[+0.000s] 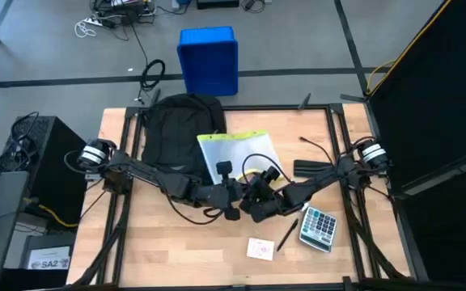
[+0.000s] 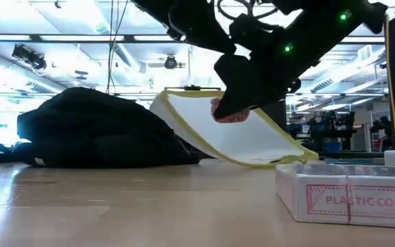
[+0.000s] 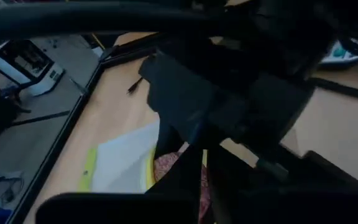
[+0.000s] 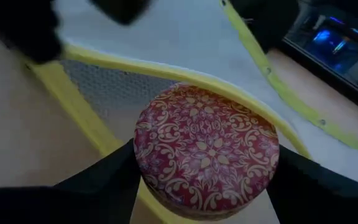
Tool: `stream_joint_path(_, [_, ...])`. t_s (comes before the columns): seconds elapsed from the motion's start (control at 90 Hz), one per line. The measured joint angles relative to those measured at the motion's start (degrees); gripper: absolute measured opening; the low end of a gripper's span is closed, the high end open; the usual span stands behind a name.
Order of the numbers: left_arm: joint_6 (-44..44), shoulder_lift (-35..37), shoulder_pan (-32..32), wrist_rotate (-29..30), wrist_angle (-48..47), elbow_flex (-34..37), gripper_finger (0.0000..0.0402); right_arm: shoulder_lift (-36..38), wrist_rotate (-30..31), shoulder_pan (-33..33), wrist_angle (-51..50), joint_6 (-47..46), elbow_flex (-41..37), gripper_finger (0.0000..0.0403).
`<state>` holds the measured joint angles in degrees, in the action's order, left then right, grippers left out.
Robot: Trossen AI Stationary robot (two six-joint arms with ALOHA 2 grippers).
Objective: Unpack backpack
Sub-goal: Put the red urn into the zip lock bag
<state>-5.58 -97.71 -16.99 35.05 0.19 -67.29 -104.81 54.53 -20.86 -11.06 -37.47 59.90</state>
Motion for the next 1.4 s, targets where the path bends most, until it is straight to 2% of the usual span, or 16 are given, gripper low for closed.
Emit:
stream_joint_path(0.2, [-1.75,0.42,-0.35,1.63,-4.48,-0.09,0.0001,0.0,-0.71,0.13,-0.47,0.02,0.0,0.026])
stream_joint_path(0.344, [-2.78,0.44,-1.77,2.15,-13.94,-0.13,0.0004,0.0,-0.76,0.13,-1.32,0.04,0.0,0.0266])
stream_joint_path(0.511, [2.04,3.28,-6.17,12.29,-29.97,-0.11,0.0009,0.0,-1.26,0.13,-1.53,0.04,0.0,0.026])
stream_joint_path(0.6, [5.48,5.42,-9.42,13.74,-33.71,-0.18,0.0012,0.0,-1.34,0.28,-1.52,0.04,0.0,0.026])
stream_joint_path(0.744, [6.24,5.52,-13.71,13.17,-37.33,-0.15,0.0024,0.0,-1.85,0.79,-1.63,-0.01,0.0,0.0269])
stream_joint_path(0.9, [7.32,5.38,-15.06,13.14,-40.4,0.11,0.0044,0.0,-2.24,0.83,-1.61,0.02,0.0,0.0263])
stream_joint_path(1.111, [3.76,3.54,-12.71,12.93,-40.6,0.11,0.008,-0.02,-3.24,0.83,-1.54,0.04,0.0,0.0269])
stream_joint_path(1.4, [-1.66,-0.22,-7.96,12.48,-39.92,0.11,0.017,-0.02,-3.31,0.9,-1.56,0.1,0.0,0.0263])
